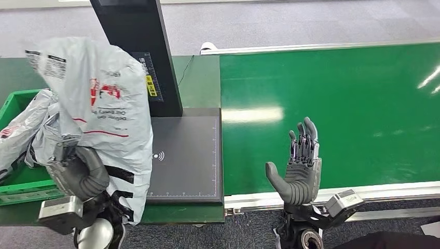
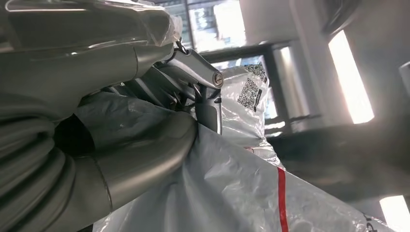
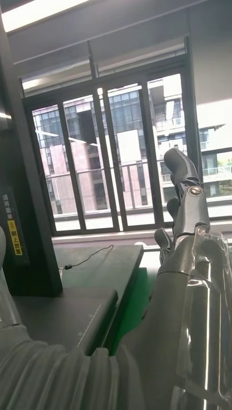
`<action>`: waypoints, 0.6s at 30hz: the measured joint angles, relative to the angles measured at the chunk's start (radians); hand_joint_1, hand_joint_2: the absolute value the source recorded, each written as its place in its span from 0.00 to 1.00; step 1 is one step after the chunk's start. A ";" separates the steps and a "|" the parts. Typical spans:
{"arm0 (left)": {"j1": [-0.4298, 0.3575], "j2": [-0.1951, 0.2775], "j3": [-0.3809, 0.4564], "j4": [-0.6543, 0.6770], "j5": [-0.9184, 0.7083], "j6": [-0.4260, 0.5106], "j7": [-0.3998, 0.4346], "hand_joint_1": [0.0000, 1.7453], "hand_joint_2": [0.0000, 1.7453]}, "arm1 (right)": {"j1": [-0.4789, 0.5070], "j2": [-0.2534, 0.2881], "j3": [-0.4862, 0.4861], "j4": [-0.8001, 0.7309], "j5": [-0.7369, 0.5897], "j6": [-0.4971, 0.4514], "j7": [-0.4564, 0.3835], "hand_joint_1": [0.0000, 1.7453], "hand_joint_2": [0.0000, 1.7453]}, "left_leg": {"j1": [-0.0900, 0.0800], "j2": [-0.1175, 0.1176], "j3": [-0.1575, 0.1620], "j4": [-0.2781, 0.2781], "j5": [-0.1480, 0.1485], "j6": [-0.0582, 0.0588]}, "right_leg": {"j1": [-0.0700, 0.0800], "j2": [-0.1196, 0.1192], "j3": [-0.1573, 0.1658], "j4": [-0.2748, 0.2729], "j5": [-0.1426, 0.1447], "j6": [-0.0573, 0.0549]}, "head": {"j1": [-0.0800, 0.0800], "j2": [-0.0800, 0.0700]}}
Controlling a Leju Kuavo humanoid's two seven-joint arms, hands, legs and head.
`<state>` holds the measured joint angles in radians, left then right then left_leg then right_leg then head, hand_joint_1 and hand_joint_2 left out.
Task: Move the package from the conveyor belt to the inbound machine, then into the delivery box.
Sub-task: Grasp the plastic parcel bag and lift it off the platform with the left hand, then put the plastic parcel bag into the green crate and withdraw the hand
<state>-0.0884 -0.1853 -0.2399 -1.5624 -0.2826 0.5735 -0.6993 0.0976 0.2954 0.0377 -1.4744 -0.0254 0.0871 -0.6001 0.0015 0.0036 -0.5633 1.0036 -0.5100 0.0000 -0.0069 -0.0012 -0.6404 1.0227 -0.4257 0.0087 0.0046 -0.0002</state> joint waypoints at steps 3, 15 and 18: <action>0.001 0.021 -0.019 -0.087 0.030 0.028 0.000 1.00 1.00 | 0.000 0.001 -0.006 0.000 0.000 0.001 0.000 0.00 1.00 | 0.000 0.000 0.000 0.000 0.000 0.000 | 0.000 0.000 0.000 0.000 0.000 0.000 | 0.000 0.000; -0.060 0.117 -0.009 -0.260 0.110 0.012 0.016 1.00 1.00 | -0.010 0.002 -0.027 0.023 -0.003 0.019 -0.015 0.00 1.00 | 0.000 0.000 0.000 0.000 0.000 0.000 | 0.000 0.000 0.000 0.000 0.000 0.000 | 0.000 0.000; -0.105 0.150 0.046 -0.229 0.151 -0.025 0.049 1.00 1.00 | -0.015 0.002 -0.027 0.032 -0.005 0.020 -0.020 0.00 1.00 | 0.000 0.000 0.001 0.000 0.001 0.000 | 0.000 0.000 0.000 0.000 0.000 0.000 | 0.000 0.000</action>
<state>-0.1932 -0.0349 -0.1938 -1.7917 -0.1313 0.5485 -0.6503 0.0826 0.2974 0.0104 -1.4423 -0.0301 0.1073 -0.6200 0.0019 0.0035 -0.5627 1.0035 -0.5094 -0.0003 -0.0068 -0.0012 -0.6401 1.0230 -0.4256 0.0084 0.0045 -0.0004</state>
